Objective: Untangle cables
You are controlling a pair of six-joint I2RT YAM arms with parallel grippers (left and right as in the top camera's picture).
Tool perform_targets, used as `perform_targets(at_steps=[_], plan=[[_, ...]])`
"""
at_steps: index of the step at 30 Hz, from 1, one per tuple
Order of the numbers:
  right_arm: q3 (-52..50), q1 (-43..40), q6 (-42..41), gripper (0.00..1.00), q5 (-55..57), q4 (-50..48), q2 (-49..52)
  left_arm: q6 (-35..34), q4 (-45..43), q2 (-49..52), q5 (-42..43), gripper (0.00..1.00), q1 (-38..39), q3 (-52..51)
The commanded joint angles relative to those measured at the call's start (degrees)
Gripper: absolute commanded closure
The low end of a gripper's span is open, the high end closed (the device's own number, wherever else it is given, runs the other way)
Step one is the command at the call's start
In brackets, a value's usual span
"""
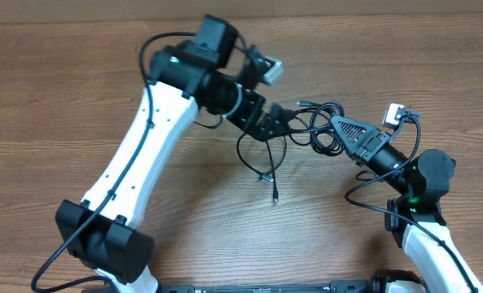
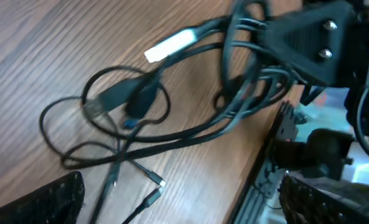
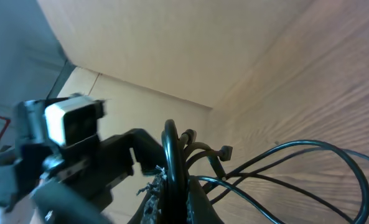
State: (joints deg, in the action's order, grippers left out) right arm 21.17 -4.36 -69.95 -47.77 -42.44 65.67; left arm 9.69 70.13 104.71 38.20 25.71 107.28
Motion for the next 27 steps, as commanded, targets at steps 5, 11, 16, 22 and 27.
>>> perform_targets(at_steps=[5,11,16,22,27], plan=[[1.42,0.17,-7.30,0.96,0.15,-0.76,1.33,9.14,-2.32,0.31,-7.02,0.10,3.21,0.46],[1.42,0.17,-13.86,0.96,0.44,-0.76,1.33,16.20,-2.97,0.31,-6.67,0.11,5.18,0.44],[1.42,0.17,-22.08,0.96,2.08,-0.72,1.33,26.43,-3.28,0.31,-6.73,0.19,7.80,0.44],[1.40,0.17,-24.94,0.96,3.74,-0.39,1.33,30.23,-4.61,0.31,-6.84,0.16,9.70,0.44],[1.40,0.17,-25.03,0.96,4.11,-0.37,1.33,30.18,-4.74,0.31,-6.62,0.15,10.03,0.46]])
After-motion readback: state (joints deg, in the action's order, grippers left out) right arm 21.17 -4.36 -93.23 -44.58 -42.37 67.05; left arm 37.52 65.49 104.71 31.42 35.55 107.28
